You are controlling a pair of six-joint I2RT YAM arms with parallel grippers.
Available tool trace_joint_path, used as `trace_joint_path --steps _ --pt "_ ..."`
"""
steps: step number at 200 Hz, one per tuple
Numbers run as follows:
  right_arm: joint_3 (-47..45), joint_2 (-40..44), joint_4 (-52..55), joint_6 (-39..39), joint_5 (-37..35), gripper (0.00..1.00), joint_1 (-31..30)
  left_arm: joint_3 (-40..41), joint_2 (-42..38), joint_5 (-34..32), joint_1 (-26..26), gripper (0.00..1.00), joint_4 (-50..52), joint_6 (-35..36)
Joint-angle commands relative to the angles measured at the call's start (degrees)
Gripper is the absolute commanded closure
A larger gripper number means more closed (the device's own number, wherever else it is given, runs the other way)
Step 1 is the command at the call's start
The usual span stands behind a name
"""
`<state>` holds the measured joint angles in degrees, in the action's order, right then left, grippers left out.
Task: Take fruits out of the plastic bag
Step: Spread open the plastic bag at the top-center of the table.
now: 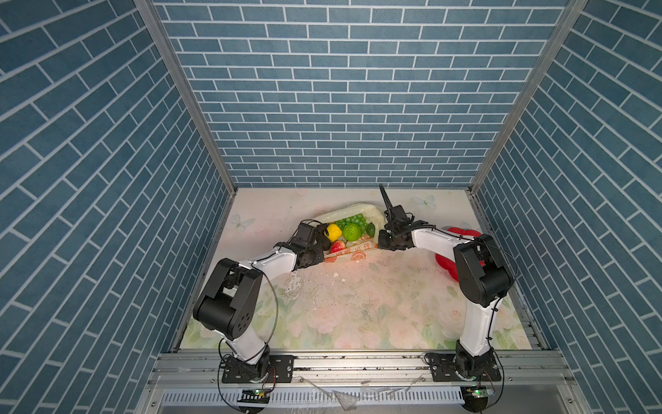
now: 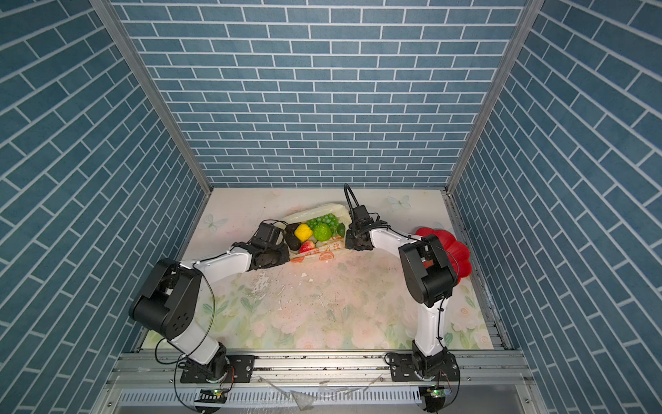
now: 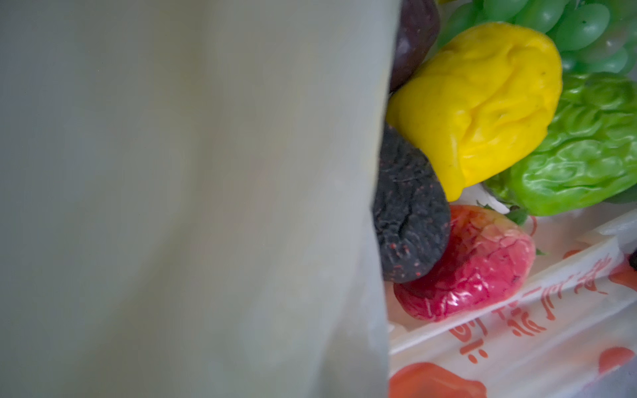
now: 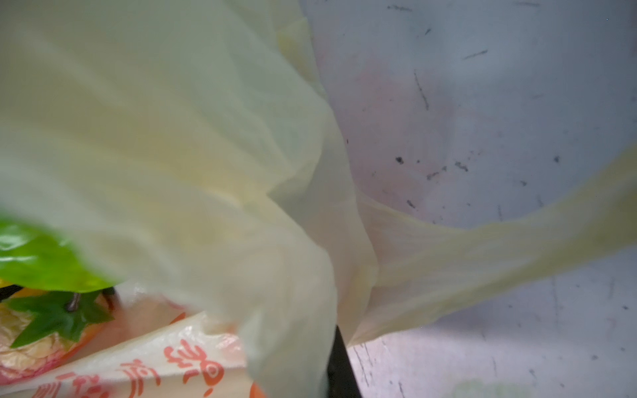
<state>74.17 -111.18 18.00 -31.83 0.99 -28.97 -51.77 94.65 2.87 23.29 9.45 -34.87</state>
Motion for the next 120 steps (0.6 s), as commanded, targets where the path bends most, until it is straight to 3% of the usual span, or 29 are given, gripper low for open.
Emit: trace_joint_path --steps 1,64,120 --pt "-0.9 3.5 2.7 -2.3 -7.2 1.0 2.6 -1.8 1.0 -1.0 0.1 0.94 1.5 1.4" --pt "-0.1 3.1 2.8 -2.3 -4.0 0.99 2.8 -1.8 2.1 -0.2 0.7 0.94 0.6 1.9" --pt "-1.4 13.7 13.1 3.8 -1.2 0.43 4.0 -0.2 0.7 0.2 1.7 0.93 -1.3 2.9"
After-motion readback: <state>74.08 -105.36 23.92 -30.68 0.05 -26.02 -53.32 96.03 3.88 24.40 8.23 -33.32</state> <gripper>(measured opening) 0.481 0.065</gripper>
